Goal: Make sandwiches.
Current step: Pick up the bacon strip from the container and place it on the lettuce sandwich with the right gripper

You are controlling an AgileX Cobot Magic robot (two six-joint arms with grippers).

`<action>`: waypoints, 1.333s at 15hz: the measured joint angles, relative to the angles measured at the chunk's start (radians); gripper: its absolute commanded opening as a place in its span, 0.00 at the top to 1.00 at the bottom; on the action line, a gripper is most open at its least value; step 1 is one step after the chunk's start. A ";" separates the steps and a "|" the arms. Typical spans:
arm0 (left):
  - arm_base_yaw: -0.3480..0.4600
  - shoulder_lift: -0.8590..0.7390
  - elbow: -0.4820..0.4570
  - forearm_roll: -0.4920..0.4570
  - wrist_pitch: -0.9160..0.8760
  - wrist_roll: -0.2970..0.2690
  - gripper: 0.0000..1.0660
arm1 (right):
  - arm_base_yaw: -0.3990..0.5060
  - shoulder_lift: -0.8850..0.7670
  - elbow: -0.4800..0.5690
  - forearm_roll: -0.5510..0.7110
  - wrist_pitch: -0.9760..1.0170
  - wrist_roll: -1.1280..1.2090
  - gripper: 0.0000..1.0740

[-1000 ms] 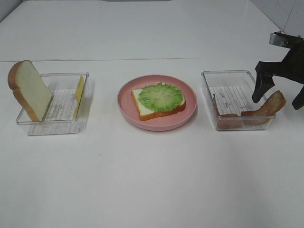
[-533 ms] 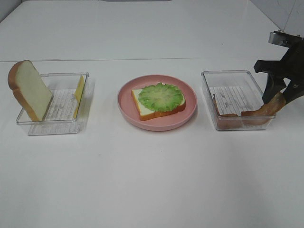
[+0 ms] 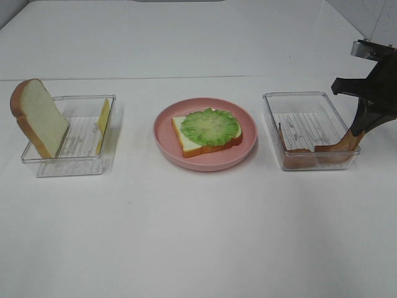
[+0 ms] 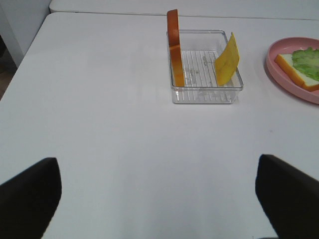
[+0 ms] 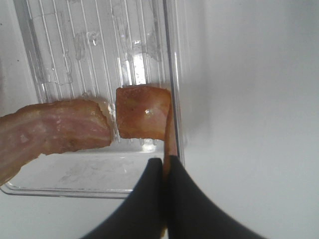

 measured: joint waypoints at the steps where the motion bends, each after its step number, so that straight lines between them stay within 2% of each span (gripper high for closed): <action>1: 0.000 0.000 0.000 0.000 0.000 0.000 0.06 | 0.000 0.000 0.000 0.000 0.001 0.000 1.00; 7: 0.000 0.000 0.000 0.000 0.000 0.000 0.06 | 0.001 -0.079 -0.024 0.037 0.049 0.000 1.00; 13: 0.000 0.000 0.000 0.000 0.000 0.000 0.06 | 0.016 -0.167 -0.125 0.162 0.105 -0.038 1.00; 15: 0.000 0.000 0.000 0.000 0.000 0.000 0.06 | 0.098 -0.170 -0.167 0.170 0.108 -0.046 1.00; 20: 0.000 0.000 0.000 0.000 0.000 0.000 0.06 | 0.303 -0.168 -0.190 0.184 0.077 -0.045 1.00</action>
